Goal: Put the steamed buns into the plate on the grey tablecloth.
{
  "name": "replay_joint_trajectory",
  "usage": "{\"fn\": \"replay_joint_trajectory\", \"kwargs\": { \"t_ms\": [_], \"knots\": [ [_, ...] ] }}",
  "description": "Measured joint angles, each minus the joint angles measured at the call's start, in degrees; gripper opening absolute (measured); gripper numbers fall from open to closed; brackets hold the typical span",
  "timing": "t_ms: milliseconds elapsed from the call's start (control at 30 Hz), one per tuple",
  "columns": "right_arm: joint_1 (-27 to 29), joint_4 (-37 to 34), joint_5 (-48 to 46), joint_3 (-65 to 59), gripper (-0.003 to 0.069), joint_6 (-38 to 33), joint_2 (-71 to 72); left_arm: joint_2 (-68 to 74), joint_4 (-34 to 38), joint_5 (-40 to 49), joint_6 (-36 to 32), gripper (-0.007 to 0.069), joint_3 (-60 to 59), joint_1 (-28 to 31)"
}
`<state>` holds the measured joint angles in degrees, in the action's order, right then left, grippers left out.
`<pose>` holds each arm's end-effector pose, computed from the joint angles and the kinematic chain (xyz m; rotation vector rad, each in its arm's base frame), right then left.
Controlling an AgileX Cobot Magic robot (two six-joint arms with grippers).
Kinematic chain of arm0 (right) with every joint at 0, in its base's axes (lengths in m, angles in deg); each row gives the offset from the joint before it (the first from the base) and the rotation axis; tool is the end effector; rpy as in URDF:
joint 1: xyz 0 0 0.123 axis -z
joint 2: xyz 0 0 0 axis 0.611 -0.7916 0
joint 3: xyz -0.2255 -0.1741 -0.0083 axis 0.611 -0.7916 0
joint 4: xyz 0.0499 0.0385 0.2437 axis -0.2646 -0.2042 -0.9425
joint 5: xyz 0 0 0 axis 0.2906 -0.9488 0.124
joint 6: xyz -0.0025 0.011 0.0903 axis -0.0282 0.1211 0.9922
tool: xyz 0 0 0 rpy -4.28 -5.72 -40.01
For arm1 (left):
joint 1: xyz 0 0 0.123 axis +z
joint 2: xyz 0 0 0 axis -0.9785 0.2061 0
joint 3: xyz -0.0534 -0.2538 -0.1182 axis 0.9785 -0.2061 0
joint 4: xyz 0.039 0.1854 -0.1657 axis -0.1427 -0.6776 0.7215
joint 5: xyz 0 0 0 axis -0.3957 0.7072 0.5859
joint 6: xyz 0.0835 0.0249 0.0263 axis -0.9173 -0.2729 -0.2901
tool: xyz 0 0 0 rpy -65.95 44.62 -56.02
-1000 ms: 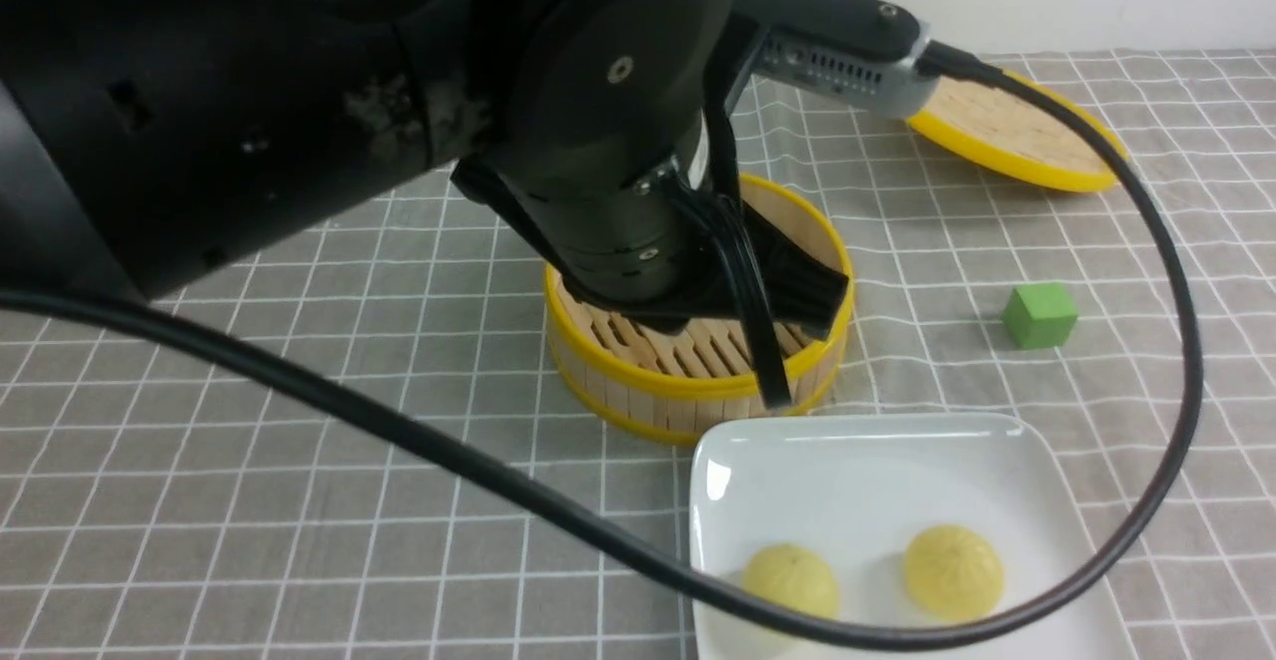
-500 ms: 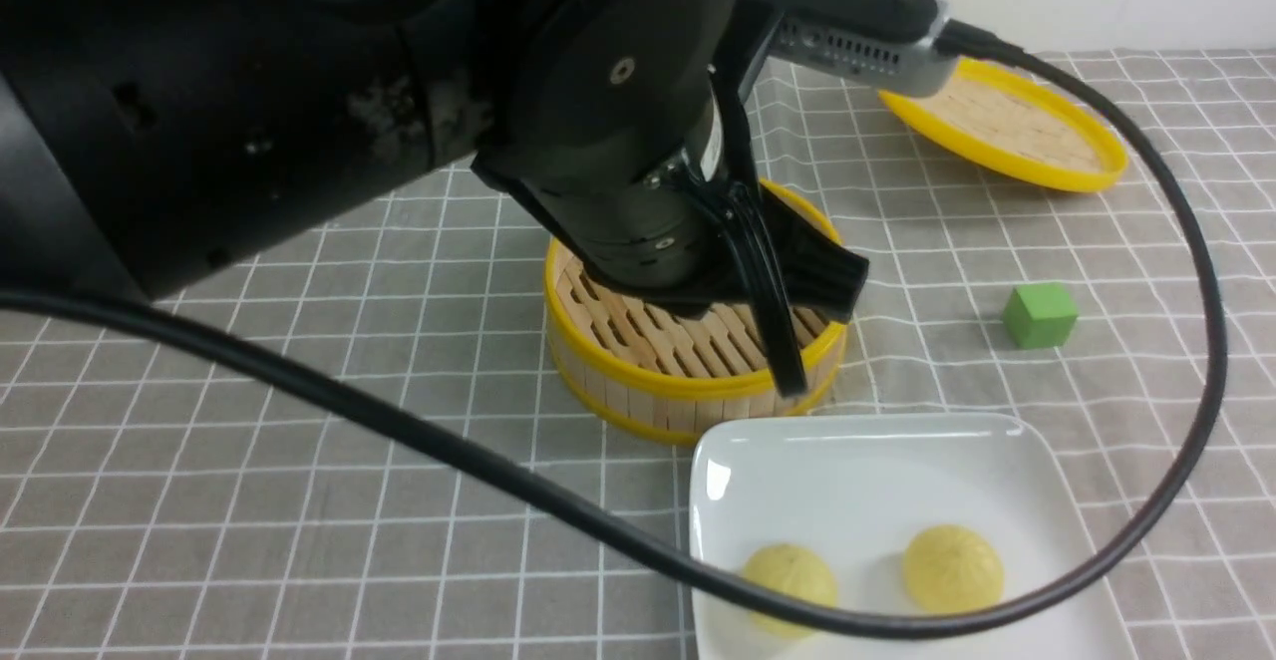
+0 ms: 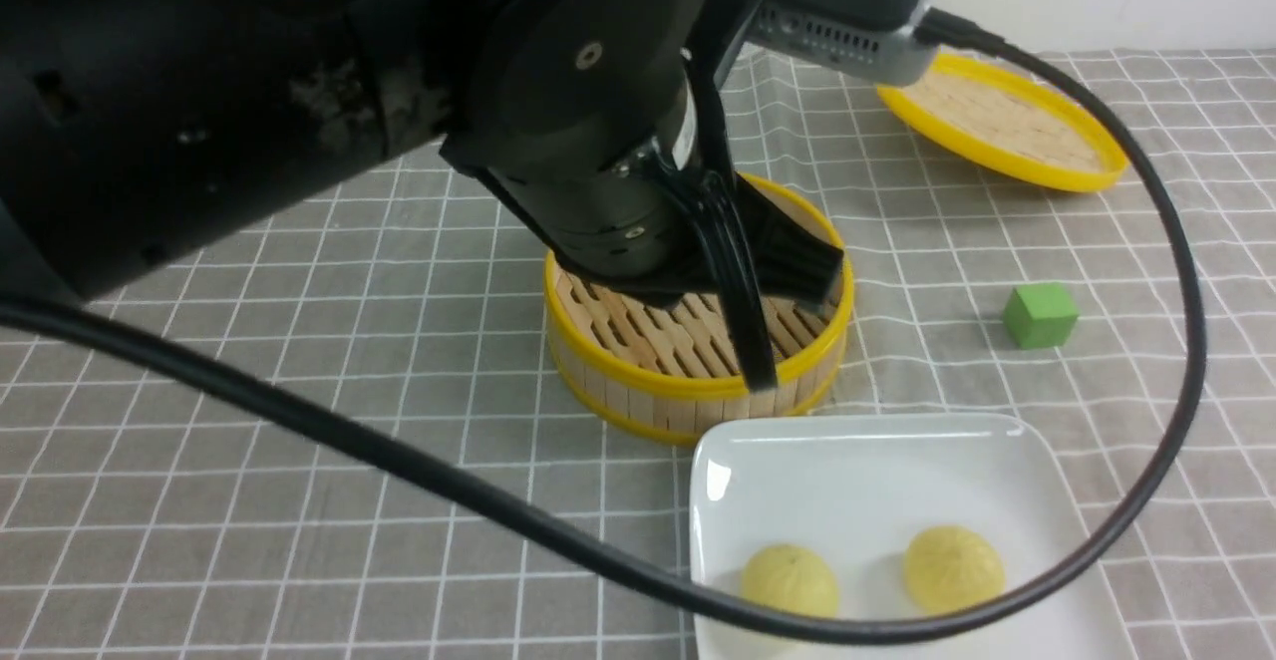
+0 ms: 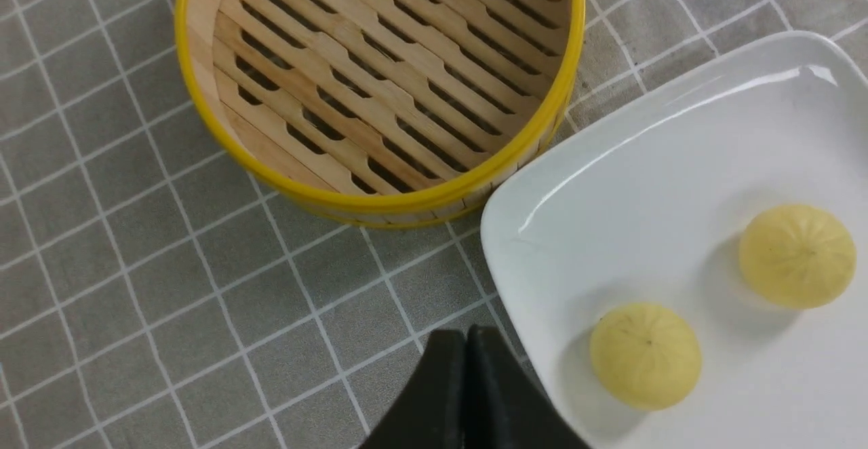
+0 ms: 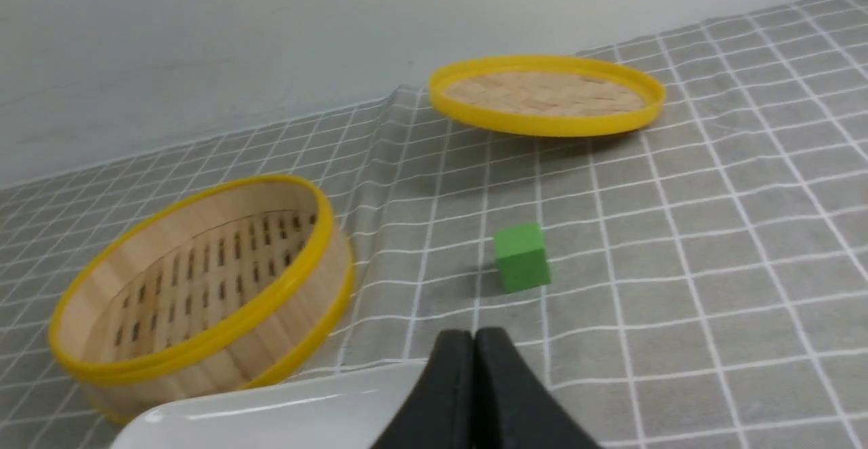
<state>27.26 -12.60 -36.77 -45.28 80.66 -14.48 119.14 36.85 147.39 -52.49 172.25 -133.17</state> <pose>0.0543 0.0051 0.2416 0.1040 1.7167 0.2814 0.2064 -0.2446 0.3885 0.6539 2.3756 -0.1399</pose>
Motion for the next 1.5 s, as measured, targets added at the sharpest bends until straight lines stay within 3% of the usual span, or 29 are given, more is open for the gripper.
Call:
{"fn": "replay_joint_trajectory", "kwargs": {
  "t_ms": [267, 467, 700, 1167, 1333, 1500],
  "knots": [
    [6.74, -2.54, -1.16, -11.46, 0.0011, 0.0, 5.63, -9.6, -1.9, 1.79, 0.0, 0.002, -0.05, 0.0],
    [8.77, -3.0, -1.95, -11.75, 0.0018, 0.0, 5.63, -17.66, -4.65, 7.15, 0.0, 0.0027, -0.05, 0.0],
    [15.58, -4.37, -2.21, -11.69, 0.0022, 0.0, 5.63, -25.89, -8.68, 7.39, 0.0, 0.0034, -0.09, 0.0],
    [15.95, -4.94, -2.45, -11.64, 0.0035, 0.0, 5.63, -29.66, -9.85, 7.39, 0.0, 0.0041, -0.09, 0.0],
    [15.95, -5.01, 0.05, -11.95, 0.0043, -5.91, 5.63, -29.66, -10.09, 7.39, 0.0, 0.0045, -0.09, 0.0],
    [15.95, -5.4, 0.18, -12.04, 0.0049, -17.64, 5.63, -29.66, -11.23, 7.39, 0.0, 0.0048, -0.09, 0.0]
  ]
}}
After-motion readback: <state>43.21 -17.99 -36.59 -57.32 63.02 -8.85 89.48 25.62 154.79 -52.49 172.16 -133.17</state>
